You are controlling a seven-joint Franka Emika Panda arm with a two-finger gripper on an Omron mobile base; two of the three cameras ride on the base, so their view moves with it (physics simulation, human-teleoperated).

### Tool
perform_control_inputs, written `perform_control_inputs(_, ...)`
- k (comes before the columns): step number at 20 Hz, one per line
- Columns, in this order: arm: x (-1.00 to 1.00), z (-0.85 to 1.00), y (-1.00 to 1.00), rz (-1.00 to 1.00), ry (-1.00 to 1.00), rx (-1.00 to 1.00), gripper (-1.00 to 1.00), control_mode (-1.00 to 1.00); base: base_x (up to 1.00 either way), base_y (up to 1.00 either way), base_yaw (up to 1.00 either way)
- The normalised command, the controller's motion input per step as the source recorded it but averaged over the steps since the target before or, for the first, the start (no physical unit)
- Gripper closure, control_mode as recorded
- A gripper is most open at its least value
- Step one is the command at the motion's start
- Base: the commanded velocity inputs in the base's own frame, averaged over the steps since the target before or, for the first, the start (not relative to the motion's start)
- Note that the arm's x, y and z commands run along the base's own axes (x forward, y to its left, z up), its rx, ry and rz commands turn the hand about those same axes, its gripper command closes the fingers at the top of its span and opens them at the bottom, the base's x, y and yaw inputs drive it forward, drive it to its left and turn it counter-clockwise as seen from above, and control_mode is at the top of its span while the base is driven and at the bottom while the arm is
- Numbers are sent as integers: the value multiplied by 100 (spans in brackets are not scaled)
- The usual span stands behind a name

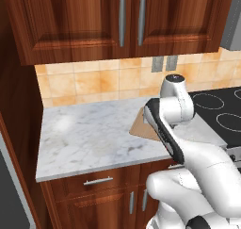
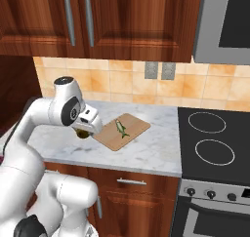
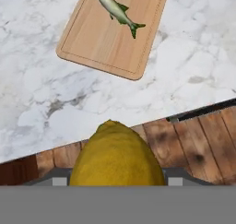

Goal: Retrieve a lemon from the fridge and place it on the cutting board with the fish.

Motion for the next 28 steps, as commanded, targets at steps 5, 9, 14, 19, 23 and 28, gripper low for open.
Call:
perform_control_inputs(5, 78, -50, -12, -3, 6, 7, 100, -100, 0, 0, 0)
perform_control_inputs(9, 60, -25, 0, 0, 0, 9, 100, -100, 0, 0, 0)
perform_control_inputs(14, 59, -13, 0, -2, 0, 1, 100, -100, 0, 0, 0)
perform_control_inputs(19, 51, -20, -1, -13, 1, 0, 100, -100, 0, 0, 0)
perform_control_inputs(23, 40, -46, -3, -21, 0, 0, 100, -100, 0, 0, 0)
perform_control_inputs(28, 28, -59, -6, -20, 0, 0, 100, -100, 0, 0, 0)
